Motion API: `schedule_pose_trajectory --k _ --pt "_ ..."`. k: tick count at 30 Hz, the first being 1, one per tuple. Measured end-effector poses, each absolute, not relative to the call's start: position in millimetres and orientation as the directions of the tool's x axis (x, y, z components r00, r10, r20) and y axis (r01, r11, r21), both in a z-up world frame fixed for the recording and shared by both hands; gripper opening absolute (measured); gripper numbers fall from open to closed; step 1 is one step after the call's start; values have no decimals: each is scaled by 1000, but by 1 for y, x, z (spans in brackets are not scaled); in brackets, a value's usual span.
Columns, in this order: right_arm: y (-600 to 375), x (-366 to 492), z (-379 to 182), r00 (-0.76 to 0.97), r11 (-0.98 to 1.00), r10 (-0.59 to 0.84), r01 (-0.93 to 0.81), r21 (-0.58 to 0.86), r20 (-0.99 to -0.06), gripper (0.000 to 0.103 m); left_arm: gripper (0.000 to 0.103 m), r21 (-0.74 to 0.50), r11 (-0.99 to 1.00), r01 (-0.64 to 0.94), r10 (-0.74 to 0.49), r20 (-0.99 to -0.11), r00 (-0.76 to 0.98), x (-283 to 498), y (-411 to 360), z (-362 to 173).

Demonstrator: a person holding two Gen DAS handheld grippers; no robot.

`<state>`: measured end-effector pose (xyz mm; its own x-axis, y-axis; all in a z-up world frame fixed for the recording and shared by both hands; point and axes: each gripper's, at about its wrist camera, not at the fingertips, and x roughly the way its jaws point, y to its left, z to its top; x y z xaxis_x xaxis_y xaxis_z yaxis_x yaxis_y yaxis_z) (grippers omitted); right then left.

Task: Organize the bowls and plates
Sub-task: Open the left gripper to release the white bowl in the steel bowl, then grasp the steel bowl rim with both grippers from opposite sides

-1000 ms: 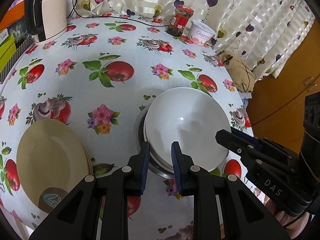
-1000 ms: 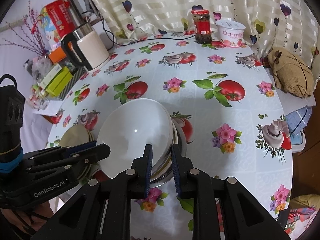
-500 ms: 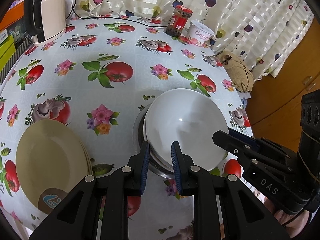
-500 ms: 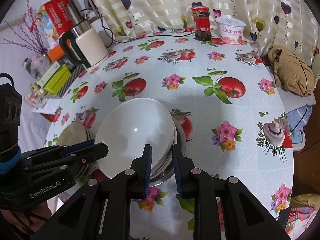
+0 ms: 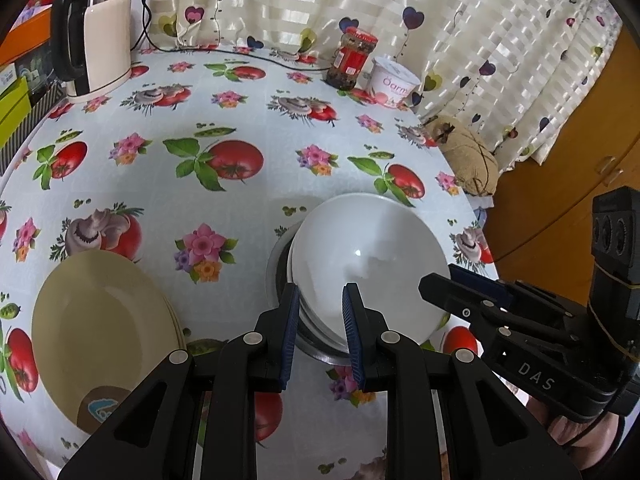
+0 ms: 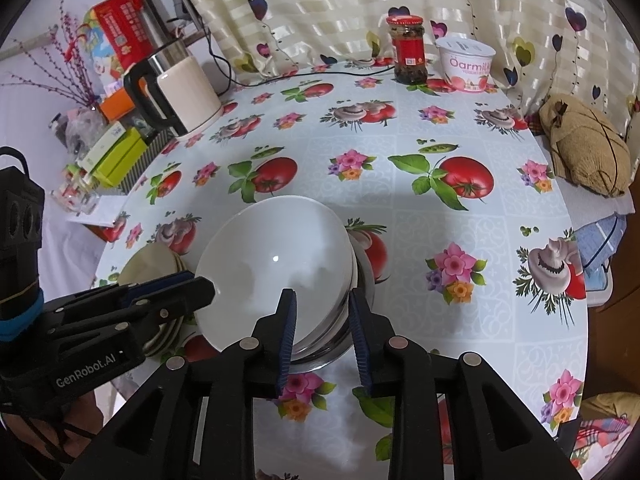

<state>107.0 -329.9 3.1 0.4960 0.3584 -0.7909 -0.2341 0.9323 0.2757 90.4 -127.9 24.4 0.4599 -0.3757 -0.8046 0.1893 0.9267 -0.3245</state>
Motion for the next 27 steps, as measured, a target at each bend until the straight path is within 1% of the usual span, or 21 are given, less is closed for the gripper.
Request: schedule_pose_trajectory --k 6,9,18,21,22,27 --pt "-333 106 6 503 930 363 -238 279 -784 29 23 -331 921 205 -389 -784 484 89 -125 30" --pt "-337 105 7 509 931 363 -234 281 -780 32 23 -334 920 205 -392 -777 492 89 -122 31" --pt "-351 101 13 536 929 369 -228 291 -759 36 23 -336 924 182 -381 -764 521 89 -107 31" --pt "-356 100 14 546 930 368 -231 287 -753 41 23 -333 927 173 -373 -764 527 90 -102 31" --pt "-358 99 14 550 930 366 -229 286 -751 44 23 -331 928 169 -369 -764 529 90 -101 30" --pt "-365 97 15 566 930 368 -230 287 -738 45 23 -324 932 163 -359 -761 541 89 -94 30"
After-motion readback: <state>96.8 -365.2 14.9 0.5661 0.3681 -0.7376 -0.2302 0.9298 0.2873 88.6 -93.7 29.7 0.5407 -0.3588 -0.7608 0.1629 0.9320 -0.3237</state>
